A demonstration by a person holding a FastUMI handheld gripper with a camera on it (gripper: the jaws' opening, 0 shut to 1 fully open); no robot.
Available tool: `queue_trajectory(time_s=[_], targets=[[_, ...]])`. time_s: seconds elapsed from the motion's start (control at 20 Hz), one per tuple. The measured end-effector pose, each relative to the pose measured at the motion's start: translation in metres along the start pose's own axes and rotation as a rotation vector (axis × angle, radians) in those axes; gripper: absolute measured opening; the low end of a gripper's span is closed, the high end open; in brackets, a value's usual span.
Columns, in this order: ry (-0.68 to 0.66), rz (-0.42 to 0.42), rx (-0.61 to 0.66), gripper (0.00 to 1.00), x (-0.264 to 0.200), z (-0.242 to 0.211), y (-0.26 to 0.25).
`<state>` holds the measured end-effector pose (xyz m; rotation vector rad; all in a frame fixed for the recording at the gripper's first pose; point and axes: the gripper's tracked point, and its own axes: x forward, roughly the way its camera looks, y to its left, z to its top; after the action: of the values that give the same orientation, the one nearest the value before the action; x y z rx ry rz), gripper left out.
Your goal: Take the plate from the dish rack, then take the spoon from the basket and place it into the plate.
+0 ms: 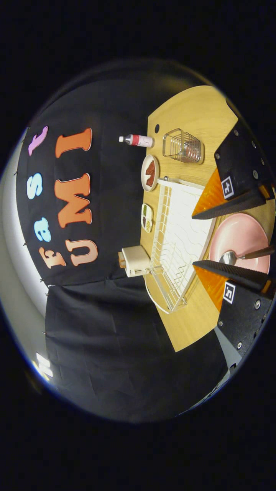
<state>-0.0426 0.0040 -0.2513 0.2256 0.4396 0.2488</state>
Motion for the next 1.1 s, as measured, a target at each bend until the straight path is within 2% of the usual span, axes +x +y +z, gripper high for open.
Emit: queue_trajectory(time_s=[0.2,0.35,0.5,0.9,1.1], targets=[[-0.07,-0.049,-0.042,0.78,-0.007,0.033,0.001],[-0.144,-0.028,-0.021,0.83,-0.017,0.062,0.02],[-0.226,-0.063,-0.05,0.88,-0.028,0.091,0.021],[-0.357,-0.132,-0.023,0.89,-0.044,0.125,0.019],[-0.417,-0.209,0.001,0.89,-0.053,0.138,0.003]])
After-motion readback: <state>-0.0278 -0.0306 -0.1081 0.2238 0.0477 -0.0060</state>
